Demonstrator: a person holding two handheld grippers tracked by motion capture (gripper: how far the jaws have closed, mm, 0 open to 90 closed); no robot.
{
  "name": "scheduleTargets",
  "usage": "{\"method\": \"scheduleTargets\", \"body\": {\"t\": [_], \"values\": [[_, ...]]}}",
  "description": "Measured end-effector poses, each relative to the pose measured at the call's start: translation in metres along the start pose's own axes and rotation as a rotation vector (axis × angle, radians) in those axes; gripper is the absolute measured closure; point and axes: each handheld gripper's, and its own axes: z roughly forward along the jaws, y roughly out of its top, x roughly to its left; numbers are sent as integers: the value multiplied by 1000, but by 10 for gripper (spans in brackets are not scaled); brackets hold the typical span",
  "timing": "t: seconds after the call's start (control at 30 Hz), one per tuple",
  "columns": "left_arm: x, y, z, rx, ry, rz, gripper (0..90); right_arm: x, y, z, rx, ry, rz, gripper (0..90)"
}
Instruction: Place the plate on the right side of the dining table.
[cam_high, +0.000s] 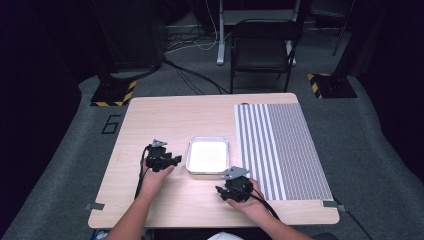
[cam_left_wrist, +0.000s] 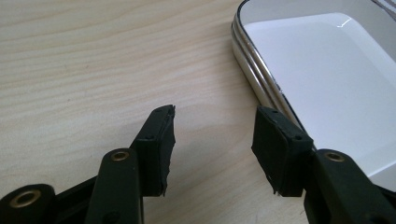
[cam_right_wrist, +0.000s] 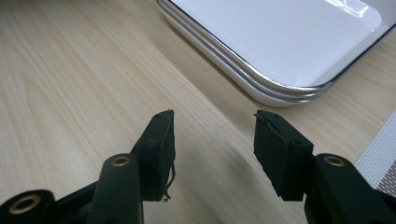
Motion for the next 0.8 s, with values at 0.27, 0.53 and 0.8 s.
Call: {"method": "scheduleTargets", "body": {"t": [0.27, 0.53, 0.8], "values": [[-2, 4, -1, -19, -12, 17, 493, -3, 0, -3, 21, -20, 26, 494], [-4, 7, -3, -43, -43, -10, 579, -12, -1, -7, 33, 14, 78, 520], [-5, 8, -4, -58, -70, -11, 594, -20, 3, -12, -6, -7, 122, 545]]}}
